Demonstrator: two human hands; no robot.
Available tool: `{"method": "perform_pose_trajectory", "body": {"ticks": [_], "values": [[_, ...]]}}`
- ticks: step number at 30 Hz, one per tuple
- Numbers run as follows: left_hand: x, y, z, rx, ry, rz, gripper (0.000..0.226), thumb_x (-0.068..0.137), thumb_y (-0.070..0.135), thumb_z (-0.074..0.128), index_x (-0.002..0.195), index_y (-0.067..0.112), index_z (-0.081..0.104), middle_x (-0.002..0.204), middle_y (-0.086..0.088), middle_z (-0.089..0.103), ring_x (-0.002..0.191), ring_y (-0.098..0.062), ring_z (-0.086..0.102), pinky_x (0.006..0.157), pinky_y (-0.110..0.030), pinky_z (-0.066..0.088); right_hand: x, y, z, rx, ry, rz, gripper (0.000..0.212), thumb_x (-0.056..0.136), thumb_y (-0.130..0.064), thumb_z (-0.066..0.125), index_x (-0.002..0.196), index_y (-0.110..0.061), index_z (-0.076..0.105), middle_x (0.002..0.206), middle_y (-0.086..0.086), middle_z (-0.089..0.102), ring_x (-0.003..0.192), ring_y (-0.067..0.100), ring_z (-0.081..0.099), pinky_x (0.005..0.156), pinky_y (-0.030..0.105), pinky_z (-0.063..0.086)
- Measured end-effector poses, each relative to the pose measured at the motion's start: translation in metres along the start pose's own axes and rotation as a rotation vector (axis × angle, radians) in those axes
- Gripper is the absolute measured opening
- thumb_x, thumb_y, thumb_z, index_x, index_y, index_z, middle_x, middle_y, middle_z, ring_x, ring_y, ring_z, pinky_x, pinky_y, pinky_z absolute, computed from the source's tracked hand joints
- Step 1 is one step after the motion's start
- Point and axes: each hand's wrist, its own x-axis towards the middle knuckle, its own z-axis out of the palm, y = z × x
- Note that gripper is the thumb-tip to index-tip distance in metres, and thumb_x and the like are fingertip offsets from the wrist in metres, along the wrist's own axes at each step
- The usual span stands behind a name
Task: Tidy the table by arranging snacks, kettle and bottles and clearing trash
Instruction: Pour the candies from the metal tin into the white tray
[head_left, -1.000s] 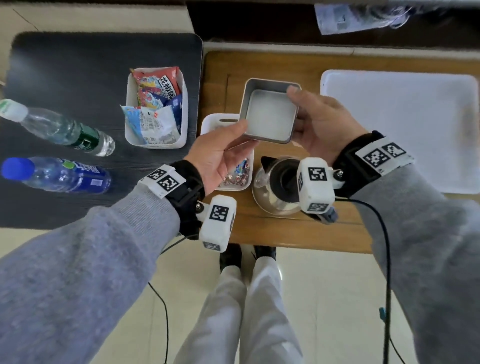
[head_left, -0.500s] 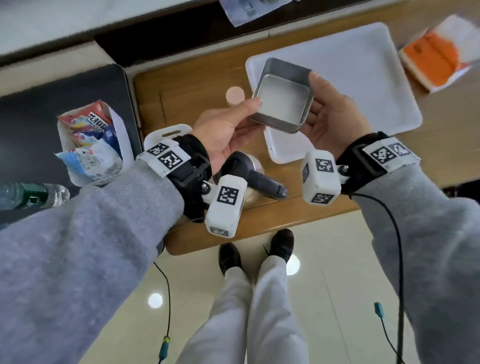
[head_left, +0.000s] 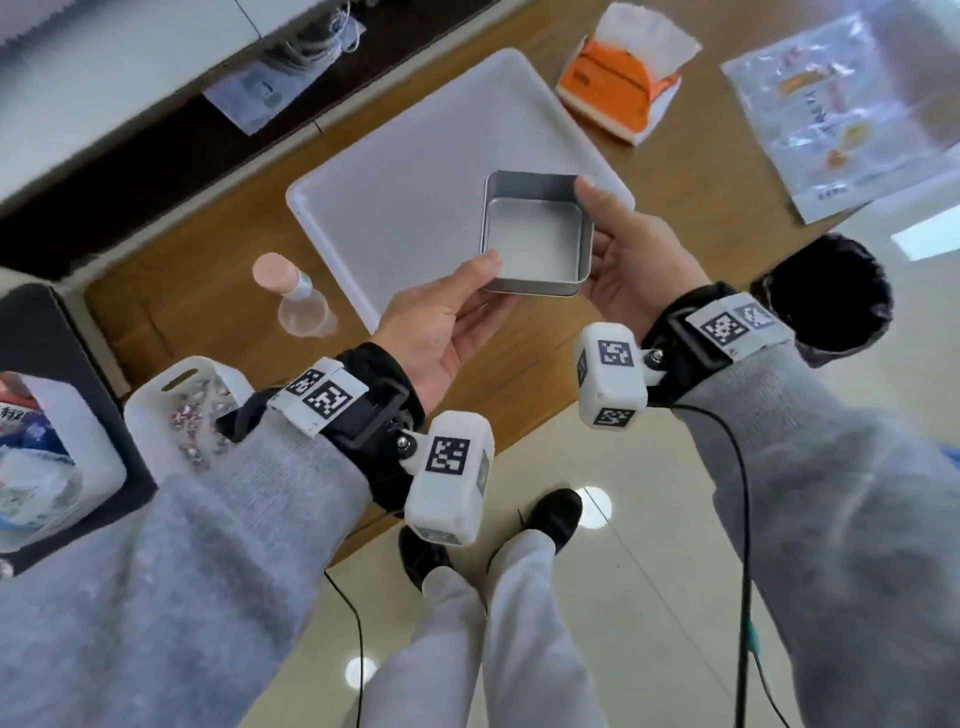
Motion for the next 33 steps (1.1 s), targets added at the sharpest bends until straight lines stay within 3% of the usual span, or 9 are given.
{"method": "perform_pose_trajectory", "body": {"ticks": [10, 17, 22, 26, 31, 33], "values": [[-0.035, -0.041, -0.035, -0.146, 0.071, -0.021, 0.038, 0.084, 0.022, 0.075, 0.118, 0.006, 0.066, 0.11, -0.012, 0.075, 0.102, -0.02, 0.072, 0.088, -0.029, 0.058, -0.019, 0.028, 0.015, -0.142, -0.044, 0.123, 0.042, 0.099, -0.035, 0.063, 0.123, -0.001, 0.067, 0.1, 0.015, 0.075, 0.082, 0.022, 0.073, 0.068, 0.029, 0.062], [-0.075, -0.062, -0.079, -0.243, 0.167, 0.037, 0.04, 0.084, 0.021, 0.075, 0.12, 0.006, 0.066, 0.113, -0.014, 0.073, 0.108, -0.023, 0.07, 0.097, -0.033, 0.055, -0.042, 0.06, 0.052, -0.199, -0.155, 0.193, 0.04, 0.098, -0.036, 0.064, 0.121, -0.003, 0.068, 0.097, 0.013, 0.076, 0.078, 0.02, 0.075, 0.065, 0.028, 0.061], [-0.12, -0.085, -0.122, -0.294, 0.264, 0.094, 0.038, 0.086, 0.023, 0.073, 0.119, 0.006, 0.066, 0.112, -0.013, 0.074, 0.108, -0.022, 0.07, 0.091, -0.029, 0.057, -0.07, 0.102, 0.088, -0.267, -0.243, 0.241, 0.039, 0.097, -0.036, 0.065, 0.121, -0.005, 0.068, 0.108, 0.017, 0.073, 0.091, 0.026, 0.071, 0.077, 0.034, 0.061], [-0.156, -0.108, -0.149, -0.35, 0.327, 0.171, 0.039, 0.086, 0.024, 0.073, 0.12, 0.007, 0.066, 0.112, -0.013, 0.074, 0.108, -0.022, 0.07, 0.096, -0.032, 0.055, -0.102, 0.127, 0.112, -0.284, -0.316, 0.251, 0.035, 0.097, -0.033, 0.066, 0.12, -0.007, 0.068, 0.113, 0.017, 0.071, 0.103, 0.028, 0.068, 0.086, 0.036, 0.06], [-0.195, -0.147, -0.171, -0.375, 0.409, 0.234, 0.041, 0.086, 0.025, 0.073, 0.122, 0.007, 0.065, 0.114, -0.012, 0.073, 0.109, -0.023, 0.07, 0.097, -0.033, 0.054, -0.15, 0.16, 0.118, -0.283, -0.375, 0.282, 0.018, 0.099, -0.029, 0.064, 0.106, -0.014, 0.071, 0.104, 0.008, 0.076, 0.095, 0.022, 0.073, 0.087, 0.034, 0.059], [-0.211, -0.17, -0.176, -0.377, 0.426, 0.234, 0.038, 0.087, 0.025, 0.072, 0.121, 0.008, 0.065, 0.115, -0.011, 0.073, 0.107, -0.021, 0.07, 0.095, -0.032, 0.055, -0.167, 0.178, 0.11, -0.317, -0.357, 0.306, 0.018, 0.099, -0.028, 0.064, 0.109, -0.014, 0.07, 0.112, 0.01, 0.074, 0.099, 0.022, 0.07, 0.089, 0.033, 0.057]]}}
